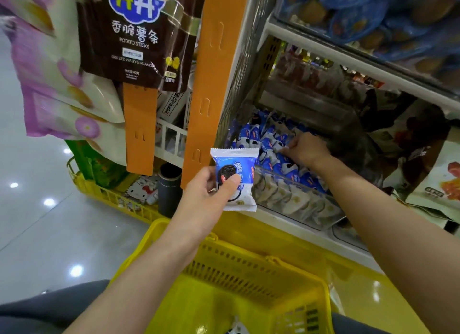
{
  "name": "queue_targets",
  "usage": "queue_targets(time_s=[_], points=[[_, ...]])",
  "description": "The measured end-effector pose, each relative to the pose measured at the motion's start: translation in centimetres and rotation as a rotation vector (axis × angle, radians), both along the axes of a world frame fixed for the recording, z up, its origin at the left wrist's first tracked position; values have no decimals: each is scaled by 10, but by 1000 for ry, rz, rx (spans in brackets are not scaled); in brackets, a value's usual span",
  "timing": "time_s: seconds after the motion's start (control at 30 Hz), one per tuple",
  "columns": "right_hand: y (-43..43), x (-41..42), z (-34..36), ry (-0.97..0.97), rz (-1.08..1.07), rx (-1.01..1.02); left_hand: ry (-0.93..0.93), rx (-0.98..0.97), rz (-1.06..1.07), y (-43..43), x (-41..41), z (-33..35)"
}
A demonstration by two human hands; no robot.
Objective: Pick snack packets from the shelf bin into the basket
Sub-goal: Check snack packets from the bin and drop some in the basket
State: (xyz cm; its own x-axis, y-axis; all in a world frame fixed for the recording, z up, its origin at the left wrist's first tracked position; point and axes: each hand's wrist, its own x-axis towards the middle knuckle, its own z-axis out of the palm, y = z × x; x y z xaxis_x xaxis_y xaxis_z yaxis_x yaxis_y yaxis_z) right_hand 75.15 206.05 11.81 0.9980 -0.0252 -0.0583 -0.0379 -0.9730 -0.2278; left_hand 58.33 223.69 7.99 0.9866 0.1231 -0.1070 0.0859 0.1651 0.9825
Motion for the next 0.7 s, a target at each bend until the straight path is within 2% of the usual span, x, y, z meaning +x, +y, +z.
queue_targets(time_s=[0.23, 0.33, 0.43, 0.5, 0.63, 0.7], points=[[-7, -2, 7, -159, 16, 147, 156, -66, -2, -1, 4, -4], [-13, -11, 16, -320, 69, 190, 169, -110, 34, -1, 6, -5], [-13, -27, 33, -549, 157, 257, 142, -84, 48, -1, 5, -5], [-9, -38, 44, -633, 166, 349, 102, -78, 57, -2, 4, -4], [-1, -66, 59, -522, 163, 709, 21, -93, 74, -4, 0, 2], [3, -82, 59, -384, 225, 777, -14, -119, 76, -4, -3, 5]])
